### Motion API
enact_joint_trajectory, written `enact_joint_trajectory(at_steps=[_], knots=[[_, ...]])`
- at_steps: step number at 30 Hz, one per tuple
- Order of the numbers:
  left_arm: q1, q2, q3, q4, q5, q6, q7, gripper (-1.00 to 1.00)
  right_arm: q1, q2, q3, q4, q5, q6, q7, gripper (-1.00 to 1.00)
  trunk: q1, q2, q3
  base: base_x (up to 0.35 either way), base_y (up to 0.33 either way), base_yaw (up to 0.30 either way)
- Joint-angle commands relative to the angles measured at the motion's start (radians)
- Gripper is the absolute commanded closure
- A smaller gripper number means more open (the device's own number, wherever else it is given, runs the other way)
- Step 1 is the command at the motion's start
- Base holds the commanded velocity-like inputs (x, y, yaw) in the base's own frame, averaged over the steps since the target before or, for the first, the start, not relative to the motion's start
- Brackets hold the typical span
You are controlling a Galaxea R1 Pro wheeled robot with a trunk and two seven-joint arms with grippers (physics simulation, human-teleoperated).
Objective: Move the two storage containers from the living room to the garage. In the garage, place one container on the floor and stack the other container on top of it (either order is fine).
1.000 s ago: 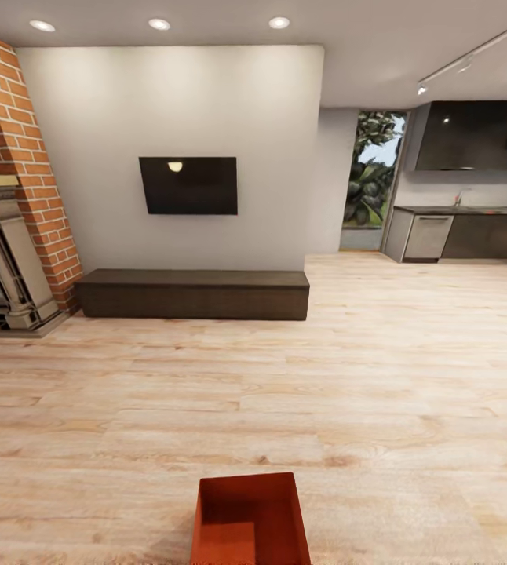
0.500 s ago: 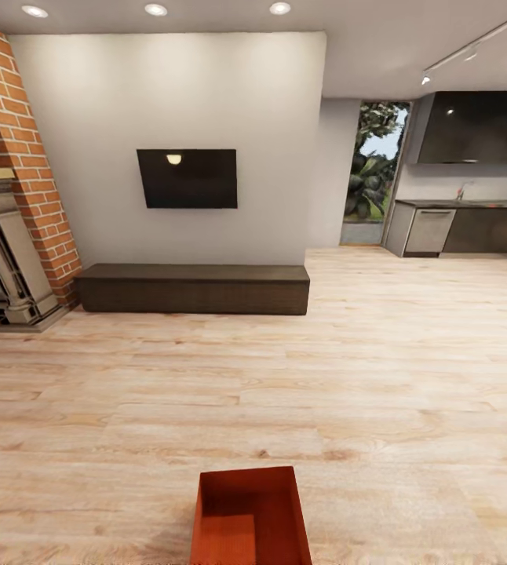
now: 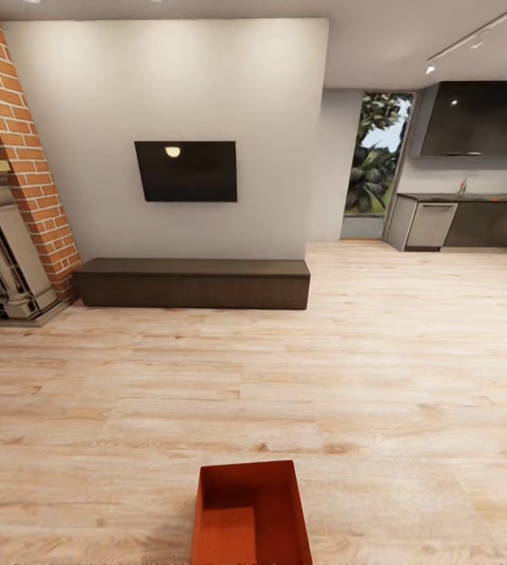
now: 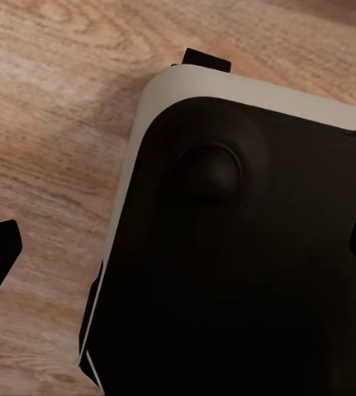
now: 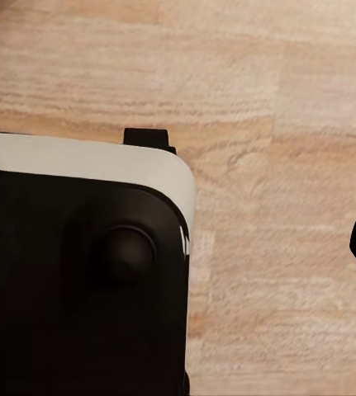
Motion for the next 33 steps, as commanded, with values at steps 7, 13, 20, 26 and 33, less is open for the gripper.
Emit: enact_joint_trajectory(at_steps=[7, 13, 20, 26, 33], knots=[[0.000, 0.000, 0.000, -0.003, 0.005, 0.006, 0.003, -1.00, -0.001, 0.001, 0.009, 0.003, -0.010, -0.006, -0.001, -1.00, 0.000, -0.001, -0.012, 0.000, 0.000, 0.000], [0.000, 0.000, 0.000, -0.003, 0.006, 0.006, 0.003, -1.00, -0.001, 0.001, 0.009, 0.004, -0.010, -0.006, -0.001, -1.00, 0.000, -0.001, -0.022, 0.000, 0.000, 0.000], [0.000, 0.000, 0.000, -0.003, 0.005, 0.006, 0.003, -1.00, -0.001, 0.000, 0.009, 0.004, -0.010, -0.006, -0.001, -1.00, 0.000, -0.001, -0.033, 0.000, 0.000, 0.000], [0.000, 0.000, -0.001, -0.003, 0.006, 0.006, 0.003, -1.00, -0.002, 0.001, 0.009, 0.004, -0.010, -0.006, 0.000, -1.00, 0.000, -0.001, -0.042, 0.000, 0.000, 0.000], [0.000, 0.000, 0.000, -0.003, 0.005, 0.006, 0.003, -1.00, -0.003, 0.000, 0.009, 0.004, -0.010, -0.006, 0.000, -1.00, 0.000, -0.001, -0.053, 0.000, 0.000, 0.000]])
